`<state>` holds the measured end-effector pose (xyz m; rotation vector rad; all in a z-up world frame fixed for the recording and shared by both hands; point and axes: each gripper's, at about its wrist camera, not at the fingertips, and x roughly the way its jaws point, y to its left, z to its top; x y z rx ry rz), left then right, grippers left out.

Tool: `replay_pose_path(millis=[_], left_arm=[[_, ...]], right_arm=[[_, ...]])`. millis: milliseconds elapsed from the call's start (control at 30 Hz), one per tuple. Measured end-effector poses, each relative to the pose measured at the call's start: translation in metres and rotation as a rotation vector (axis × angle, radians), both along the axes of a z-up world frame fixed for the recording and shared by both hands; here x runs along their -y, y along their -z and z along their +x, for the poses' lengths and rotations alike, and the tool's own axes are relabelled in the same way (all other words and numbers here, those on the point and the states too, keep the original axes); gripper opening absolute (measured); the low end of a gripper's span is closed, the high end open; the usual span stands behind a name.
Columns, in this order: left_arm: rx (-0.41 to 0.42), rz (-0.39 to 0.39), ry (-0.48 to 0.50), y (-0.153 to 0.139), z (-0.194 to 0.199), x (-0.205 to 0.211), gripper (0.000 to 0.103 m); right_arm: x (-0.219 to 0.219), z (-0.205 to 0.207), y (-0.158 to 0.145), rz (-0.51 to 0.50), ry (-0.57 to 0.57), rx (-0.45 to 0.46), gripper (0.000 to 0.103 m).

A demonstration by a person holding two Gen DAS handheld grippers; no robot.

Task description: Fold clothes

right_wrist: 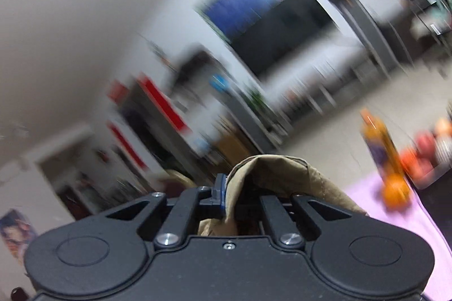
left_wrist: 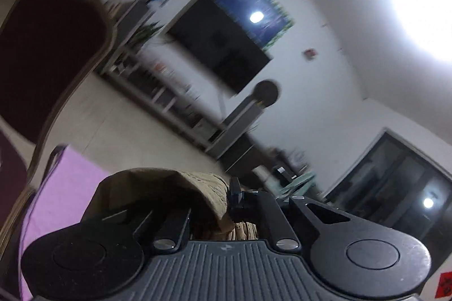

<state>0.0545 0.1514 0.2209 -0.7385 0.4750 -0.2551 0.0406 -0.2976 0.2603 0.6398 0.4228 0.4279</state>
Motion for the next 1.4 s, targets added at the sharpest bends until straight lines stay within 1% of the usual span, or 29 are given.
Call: replay_pose_path(millis=[33, 67, 100, 133, 167, 200, 233, 267, 333, 367, 400, 433, 467, 500, 533, 600, 633, 767, 833, 867, 900, 967, 1000, 1033, 1100, 1200, 1267, 1300, 1400], left_arm=[[-0.104, -0.004, -0.01, 0.019, 0.033, -0.004, 0.003], [-0.203, -0.024, -0.025, 0.036, 0.063, -0.007, 0.003], [-0.241, -0.017, -0.048, 0.038, 0.081, -0.006, 0.002], [-0.265, -0.003, -0.073, 0.037, 0.097, -0.004, 0.002], [-0.289, 0.011, -0.098, 0.036, 0.112, -0.002, 0.002], [-0.225, 0.027, -0.096, 0.017, 0.117, 0.001, 0.002], [-0.14, 0.044, -0.087, -0.006, 0.12, 0.005, 0.002], [-0.033, 0.059, -0.073, -0.03, 0.113, 0.005, 0.002], [0.165, 0.103, -0.057, -0.067, 0.083, 0.006, 0.003], [0.217, 0.122, -0.046, -0.075, 0.07, 0.005, 0.004], [0.259, 0.14, -0.033, -0.08, 0.057, 0.005, 0.006], [0.274, 0.148, -0.016, -0.076, 0.049, 0.004, 0.007], [0.264, 0.153, -0.004, -0.065, 0.044, 0.004, 0.007], [0.231, 0.166, 0.005, -0.045, 0.041, 0.007, 0.007], [0.195, 0.182, 0.013, -0.022, 0.04, 0.011, 0.006], [0.088, 0.203, 0.031, 0.045, 0.051, 0.019, 0.006], [0.025, 0.198, 0.032, 0.082, 0.053, 0.021, 0.006], [-0.248, 0.183, 0.022, 0.229, 0.062, 0.018, 0.006], [-0.382, 0.184, 0.008, 0.29, 0.065, 0.015, 0.005], [-0.418, 0.177, 0.002, 0.308, 0.063, 0.012, 0.005], [-0.447, 0.168, -0.004, 0.322, 0.061, 0.009, 0.005], [-0.503, 0.15, -0.016, 0.35, 0.057, 0.004, 0.005], [-0.508, 0.14, -0.024, 0.356, 0.055, 0.001, 0.005], [-0.509, 0.137, -0.03, 0.355, 0.055, 0.0, 0.005], [-0.509, 0.142, -0.036, 0.348, 0.052, 0.004, 0.005], [-0.505, 0.163, -0.038, 0.336, 0.039, 0.022, 0.005], [-0.49, 0.158, -0.035, 0.329, 0.029, 0.026, 0.005], [-0.478, 0.139, -0.031, 0.325, 0.023, 0.028, 0.005], [-0.516, 0.104, -0.031, 0.329, 0.015, 0.026, 0.004]], right_arm=[[-0.009, 0.03, 0.019, -0.032, 0.009, -0.084, 0.004], [-0.015, 0.059, 0.038, -0.056, 0.027, -0.176, 0.004], [-0.021, 0.085, 0.055, -0.07, 0.049, -0.259, 0.004], [-0.025, 0.105, 0.061, -0.08, 0.065, -0.298, 0.004], [-0.028, 0.12, 0.06, -0.091, 0.076, -0.3, 0.004], [-0.029, 0.127, 0.049, -0.096, 0.08, -0.267, 0.004], [-0.028, 0.127, 0.029, -0.091, 0.076, -0.191, 0.004], [-0.027, 0.126, 0.008, -0.086, 0.072, -0.115, 0.004], [-0.016, 0.112, -0.032, -0.067, 0.073, 0.044, 0.004], [-0.008, 0.1, -0.047, -0.063, 0.073, 0.113, 0.004], [0.0, 0.09, -0.054, -0.061, 0.069, 0.159, 0.004], [0.007, 0.081, -0.056, -0.058, 0.061, 0.187, 0.004], [0.014, 0.075, -0.053, -0.055, 0.05, 0.199, 0.005], [0.018, 0.074, -0.042, -0.052, 0.034, 0.192, 0.005], [0.021, 0.075, -0.025, -0.06, 0.02, 0.166, 0.005], [0.021, 0.088, 0.024, -0.101, -0.003, 0.063, 0.005], [0.02, 0.094, 0.053, -0.12, -0.015, 0.004, 0.005], [0.012, 0.112, 0.2, -0.16, -0.063, -0.31, 0.005], [0.011, 0.112, 0.271, -0.165, -0.068, -0.456, 0.005], [0.013, 0.112, 0.302, -0.141, -0.067, -0.523, 0.005], [0.013, 0.109, 0.324, -0.127, -0.063, -0.576, 0.005], [0.013, 0.098, 0.346, -0.125, -0.047, -0.647, 0.006], [0.013, 0.092, 0.357, -0.123, -0.038, -0.682, 0.007], [0.012, 0.09, 0.362, -0.126, -0.037, -0.697, 0.007], [0.007, 0.088, 0.355, -0.155, -0.045, -0.668, 0.007], [-0.003, 0.073, 0.343, -0.19, -0.028, -0.618, 0.005], [-0.004, 0.067, 0.34, -0.206, -0.018, -0.57, 0.005], [-0.005, 0.061, 0.337, -0.203, -0.014, -0.549, 0.005], [0.003, 0.046, 0.331, -0.158, -0.001, -0.518, 0.005]])
